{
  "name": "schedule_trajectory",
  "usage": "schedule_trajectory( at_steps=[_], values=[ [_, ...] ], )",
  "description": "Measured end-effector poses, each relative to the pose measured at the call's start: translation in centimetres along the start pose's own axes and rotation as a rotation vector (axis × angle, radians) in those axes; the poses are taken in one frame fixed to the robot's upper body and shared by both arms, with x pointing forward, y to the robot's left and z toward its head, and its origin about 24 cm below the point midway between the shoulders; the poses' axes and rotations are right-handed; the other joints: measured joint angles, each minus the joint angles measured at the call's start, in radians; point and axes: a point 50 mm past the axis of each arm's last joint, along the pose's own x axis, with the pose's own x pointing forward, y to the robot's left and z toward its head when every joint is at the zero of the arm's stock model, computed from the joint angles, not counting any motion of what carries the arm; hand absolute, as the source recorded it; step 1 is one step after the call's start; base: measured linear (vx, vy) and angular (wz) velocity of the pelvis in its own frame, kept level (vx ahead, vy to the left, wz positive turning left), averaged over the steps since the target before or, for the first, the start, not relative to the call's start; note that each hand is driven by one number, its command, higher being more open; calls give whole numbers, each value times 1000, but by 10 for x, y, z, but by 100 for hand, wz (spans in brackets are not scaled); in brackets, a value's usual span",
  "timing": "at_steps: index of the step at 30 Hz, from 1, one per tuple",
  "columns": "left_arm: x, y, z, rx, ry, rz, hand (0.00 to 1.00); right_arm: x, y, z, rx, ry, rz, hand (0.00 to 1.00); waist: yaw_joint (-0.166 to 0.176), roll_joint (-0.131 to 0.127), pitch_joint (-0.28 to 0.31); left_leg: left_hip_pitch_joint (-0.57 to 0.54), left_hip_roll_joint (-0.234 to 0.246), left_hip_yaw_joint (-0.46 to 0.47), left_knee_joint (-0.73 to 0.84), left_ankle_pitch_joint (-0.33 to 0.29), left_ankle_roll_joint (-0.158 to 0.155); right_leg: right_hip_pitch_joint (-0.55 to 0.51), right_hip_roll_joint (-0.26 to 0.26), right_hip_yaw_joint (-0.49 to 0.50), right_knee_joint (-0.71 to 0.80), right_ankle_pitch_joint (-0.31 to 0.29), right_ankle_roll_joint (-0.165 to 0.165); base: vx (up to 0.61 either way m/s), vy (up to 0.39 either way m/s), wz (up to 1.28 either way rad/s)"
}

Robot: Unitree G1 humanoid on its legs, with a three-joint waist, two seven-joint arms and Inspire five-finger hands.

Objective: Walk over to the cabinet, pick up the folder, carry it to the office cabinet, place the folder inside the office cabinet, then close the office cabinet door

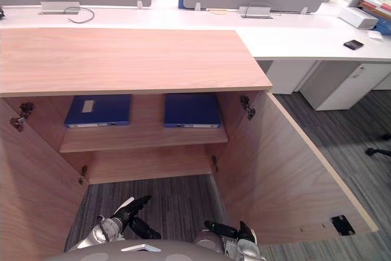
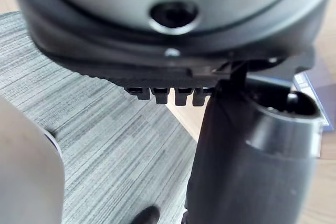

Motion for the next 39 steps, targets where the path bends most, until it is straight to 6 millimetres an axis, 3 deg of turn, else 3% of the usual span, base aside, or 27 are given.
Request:
schedule_trajectory(
  at_steps=[1, 3, 6, 8, 9, 13, 16, 22, 29, 35, 39],
  values=[
    [1, 0, -1, -1, 10, 0, 100, 0, 1, -1, -7, 1, 6, 100, -2, -4, 1, 1, 4, 0, 0, 2, 0, -9, 11, 16, 77, -81, -12, 99, -33, -3],
    [1, 2, -1, -3, 11, 11, 100, -1, 2, -1, -34, 0, 14, 100, 6, -5, -1, 1, 5, -2, -7, 9, -10, 32, 36, 1, 49, -137, 3, 42, -52, 3],
    [1, 7, -1, -20, 12, 42, 100, 0, 6, 3, -71, -15, 32, 100, 30, -14, -15, -8, -3, 17, -41, 34, -30, 69, 51, 1, -107, -139, 29, 15, -114, -23],
    [0, 8, -5, -23, 29, 53, 100, 1, 12, 12, -87, -41, 51, 100, 25, -18, -18, -19, -1, 23, -51, 52, -50, 65, 62, 3, -139, -168, 65, 19, -210, -19],
    [1, 7, -6, -23, 38, 47, 100, 1, 13, 14, -92, -47, 54, 100, 23, -1, -21, -10, 12, 20, -78, 72, -62, 64, 81, 2, -145, -172, 62, 11, -203, -4],
    [3, -3, -3, -35, 30, 25, 100, 1, 14, 13, -102, -49, 57, 100, 28, 19, -38, 39, 56, 23, -174, 119, -95, 75, 138, -5, -153, -190, 39, 16, -156, -3],
    [3, -3, -2, -32, 30, 22, 100, -2, 20, 10, -104, -62, 79, 100, 27, 14, -49, 50, 82, 39, -197, 132, -111, 76, 169, 3, -170, -193, 40, 13, -98, -12],
    [2, -4, -4, -33, 34, 21, 100, -9, 10, 5, -43, -105, 48, 100, 23, 6, -63, 70, 84, 95, -208, 120, -118, 62, 183, 59, -189, -182, 33, 60, -7, -26],
    [2, -7, -6, -34, 39, 14, 100, -14, -9, -17, 15, -52, -18, 100, -5, 26, -74, 92, 82, 135, -170, 66, -115, 73, 185, 107, -200, -173, 30, 87, 37, -23],
    [3, -15, -1, -3, 26, -18, 100, -16, -15, -28, 29, -15, -37, 100, -8, 31, -71, 89, 50, 118, -144, 44, -95, 76, 145, 99, -180, -178, 37, -26, 56, 6],
    [7, -12, 9, 57, 0, -37, 100, -13, -8, -11, 30, -67, -17, 100, -22, 8, -9, 66, 9, 95, -86, 23, -62, 6, 84, 115, -4, -236, 52, -139, 58, 14]
  ],
)
